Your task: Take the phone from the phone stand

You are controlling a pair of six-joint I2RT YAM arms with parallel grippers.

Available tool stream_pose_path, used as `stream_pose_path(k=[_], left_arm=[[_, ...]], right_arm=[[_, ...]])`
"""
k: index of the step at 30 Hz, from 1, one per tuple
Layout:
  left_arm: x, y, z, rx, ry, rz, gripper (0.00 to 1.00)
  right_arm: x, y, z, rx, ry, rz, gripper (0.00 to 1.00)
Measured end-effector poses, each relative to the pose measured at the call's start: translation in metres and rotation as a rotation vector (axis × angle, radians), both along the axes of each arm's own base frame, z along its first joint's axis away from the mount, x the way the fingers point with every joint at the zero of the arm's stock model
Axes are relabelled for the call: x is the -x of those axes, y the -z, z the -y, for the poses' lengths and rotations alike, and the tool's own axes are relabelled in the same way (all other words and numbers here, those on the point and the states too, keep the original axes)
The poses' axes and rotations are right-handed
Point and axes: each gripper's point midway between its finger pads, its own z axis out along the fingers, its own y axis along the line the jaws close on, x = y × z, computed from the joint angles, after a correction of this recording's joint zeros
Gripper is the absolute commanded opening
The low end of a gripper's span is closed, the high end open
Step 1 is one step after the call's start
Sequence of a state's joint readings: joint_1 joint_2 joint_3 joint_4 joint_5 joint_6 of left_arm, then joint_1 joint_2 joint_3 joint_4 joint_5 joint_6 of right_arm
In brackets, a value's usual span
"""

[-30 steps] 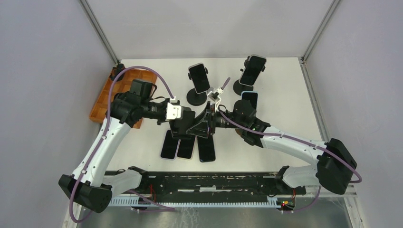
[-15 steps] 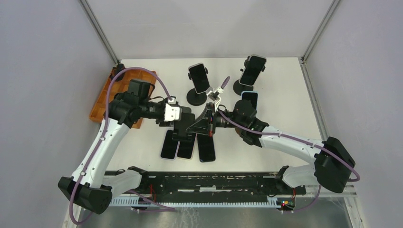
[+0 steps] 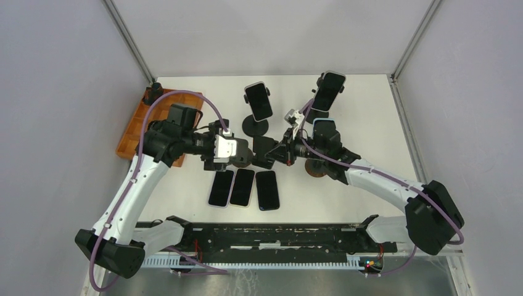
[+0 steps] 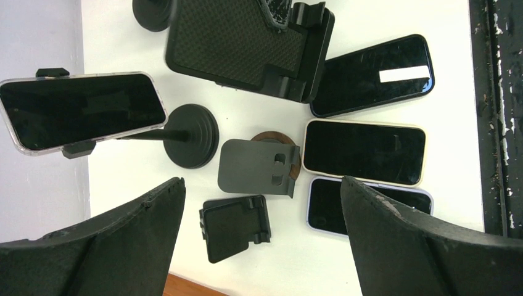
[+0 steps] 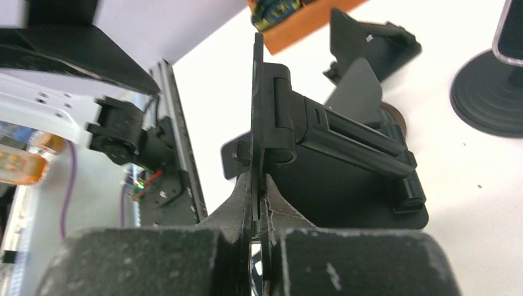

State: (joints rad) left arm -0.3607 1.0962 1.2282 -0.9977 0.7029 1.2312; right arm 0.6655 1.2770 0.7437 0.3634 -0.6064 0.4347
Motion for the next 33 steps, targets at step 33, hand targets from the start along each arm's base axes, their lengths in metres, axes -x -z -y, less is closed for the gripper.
stream_pose_path(k=[33], left_arm=[[0.003,0.007,-0.004,-0.019,-0.013,-0.013,1.00]], right_arm=[[-0.080,0.152,0.021,0.479,0.124,0.046,0.32]])
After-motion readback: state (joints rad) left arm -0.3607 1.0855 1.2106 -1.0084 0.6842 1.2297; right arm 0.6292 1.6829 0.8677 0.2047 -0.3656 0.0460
